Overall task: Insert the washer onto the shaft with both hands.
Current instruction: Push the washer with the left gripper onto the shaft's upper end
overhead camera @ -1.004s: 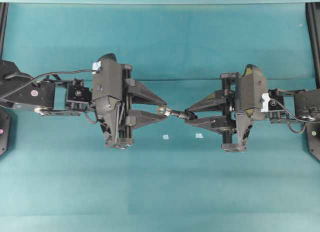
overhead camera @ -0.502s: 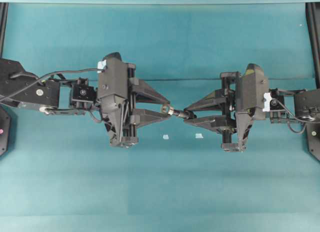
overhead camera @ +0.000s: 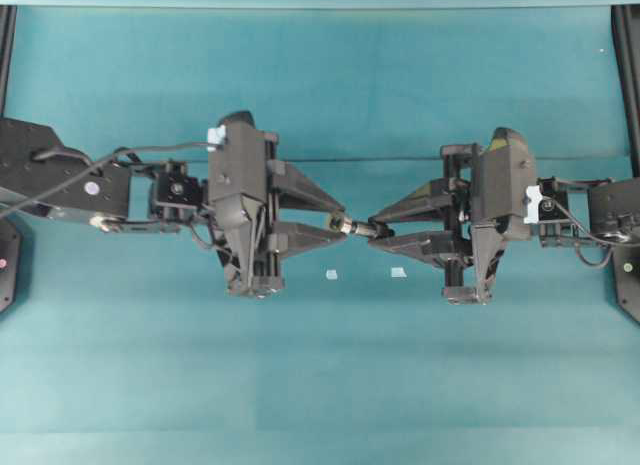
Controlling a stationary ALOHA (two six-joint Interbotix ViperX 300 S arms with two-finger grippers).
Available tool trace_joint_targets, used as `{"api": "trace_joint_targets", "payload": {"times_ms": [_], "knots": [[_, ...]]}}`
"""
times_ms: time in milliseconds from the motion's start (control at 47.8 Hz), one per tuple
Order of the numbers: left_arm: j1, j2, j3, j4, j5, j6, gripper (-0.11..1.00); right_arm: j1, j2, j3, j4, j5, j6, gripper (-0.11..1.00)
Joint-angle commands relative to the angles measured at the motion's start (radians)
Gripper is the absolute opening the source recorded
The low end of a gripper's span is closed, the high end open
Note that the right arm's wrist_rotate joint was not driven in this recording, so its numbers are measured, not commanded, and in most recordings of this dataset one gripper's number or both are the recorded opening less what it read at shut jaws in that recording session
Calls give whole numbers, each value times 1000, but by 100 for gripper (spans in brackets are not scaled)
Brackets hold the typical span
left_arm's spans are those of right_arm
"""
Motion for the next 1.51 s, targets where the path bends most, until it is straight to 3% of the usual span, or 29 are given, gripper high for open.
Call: {"api": "trace_joint_targets", "payload": {"times_ms": [0, 1484], "knots": [[-5, 3, -18, 2, -9, 0, 36, 2, -12, -18, 2, -2, 0, 0], [-8, 81, -44, 2, -94, -2, 36, 0, 5, -37, 0, -32, 0, 0]]}}
